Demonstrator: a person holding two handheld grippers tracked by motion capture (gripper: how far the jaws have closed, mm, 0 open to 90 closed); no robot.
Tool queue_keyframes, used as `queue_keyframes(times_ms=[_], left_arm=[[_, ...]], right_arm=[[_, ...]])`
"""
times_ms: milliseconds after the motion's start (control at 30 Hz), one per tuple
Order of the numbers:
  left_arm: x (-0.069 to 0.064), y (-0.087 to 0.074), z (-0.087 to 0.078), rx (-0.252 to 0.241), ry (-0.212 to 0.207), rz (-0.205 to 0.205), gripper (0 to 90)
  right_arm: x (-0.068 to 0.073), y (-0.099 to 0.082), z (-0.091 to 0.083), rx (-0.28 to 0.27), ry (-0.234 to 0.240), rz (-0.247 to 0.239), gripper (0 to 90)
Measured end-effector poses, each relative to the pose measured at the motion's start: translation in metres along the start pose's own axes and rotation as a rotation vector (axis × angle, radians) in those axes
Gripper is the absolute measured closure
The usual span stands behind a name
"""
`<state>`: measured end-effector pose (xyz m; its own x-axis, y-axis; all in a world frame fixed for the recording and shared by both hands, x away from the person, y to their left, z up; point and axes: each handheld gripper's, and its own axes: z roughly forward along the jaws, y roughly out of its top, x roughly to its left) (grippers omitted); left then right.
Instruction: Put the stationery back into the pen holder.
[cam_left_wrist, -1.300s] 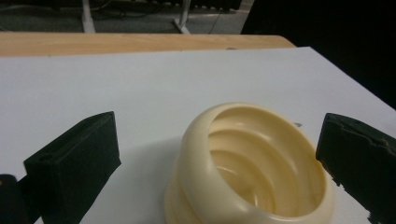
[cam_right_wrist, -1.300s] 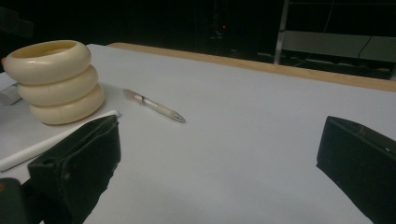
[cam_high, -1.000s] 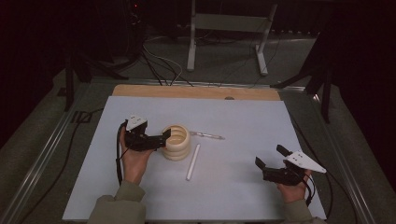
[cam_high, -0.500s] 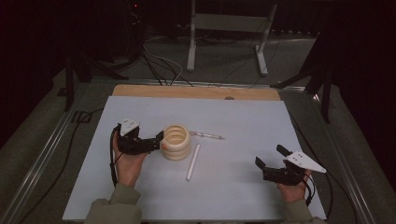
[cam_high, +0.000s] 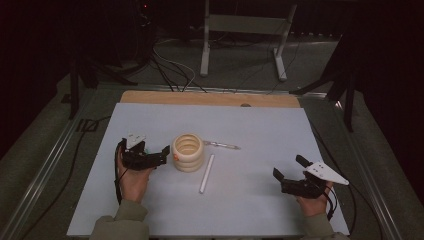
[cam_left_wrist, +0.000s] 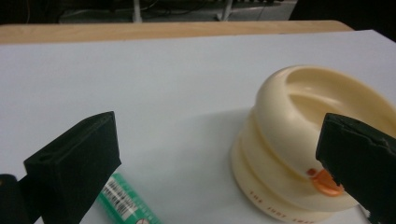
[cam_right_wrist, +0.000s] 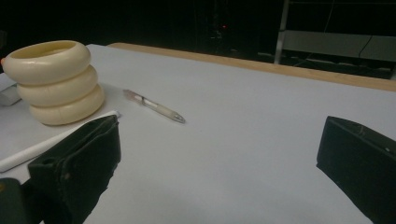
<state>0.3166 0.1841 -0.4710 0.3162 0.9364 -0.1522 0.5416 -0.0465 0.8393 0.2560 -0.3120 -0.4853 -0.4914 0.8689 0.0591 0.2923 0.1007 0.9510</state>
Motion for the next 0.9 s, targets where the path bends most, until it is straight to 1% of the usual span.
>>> queue_keyframes(times_ms=[100,300,333,433,500,600,667,733,833,900], left_arm=[[0.005,-0.004,0.002,0.022,0.020,-0.026,0.1],[0.013,-0.013,0.005,0.066,0.049,-0.049,0.1],[0.015,-0.015,0.006,0.072,0.042,-0.060,0.1],[0.016,-0.019,0.008,0.093,0.047,-0.060,0.2],[0.017,-0.020,0.010,0.106,0.051,-0.069,0.2],[0.019,-0.022,0.011,0.124,0.054,-0.084,3.3],[0.020,-0.023,0.013,0.142,0.064,-0.093,5.4],[0.022,-0.025,0.014,0.155,0.065,-0.108,7.8],[0.023,-0.027,0.015,0.173,0.068,-0.118,16.0],[0.023,-0.028,0.017,0.185,0.075,-0.120,16.3]], right_arm=[[0.000,0.000,0.000,-0.003,0.001,-0.003,0.0],[0.000,0.000,0.000,-0.003,0.001,0.000,0.0],[0.000,0.000,0.000,-0.002,0.001,0.000,0.0],[0.001,0.000,0.000,-0.002,0.002,0.000,0.0],[0.001,0.000,0.000,-0.003,0.003,0.000,0.0],[0.001,0.000,0.000,-0.004,0.002,0.000,0.0],[0.001,0.000,0.000,-0.003,0.003,-0.001,0.0],[0.001,0.000,0.000,-0.003,0.004,0.000,0.0],[0.001,0.000,0.000,-0.002,0.004,0.000,0.0],[0.001,0.000,0.000,-0.004,0.004,0.001,0.0]])
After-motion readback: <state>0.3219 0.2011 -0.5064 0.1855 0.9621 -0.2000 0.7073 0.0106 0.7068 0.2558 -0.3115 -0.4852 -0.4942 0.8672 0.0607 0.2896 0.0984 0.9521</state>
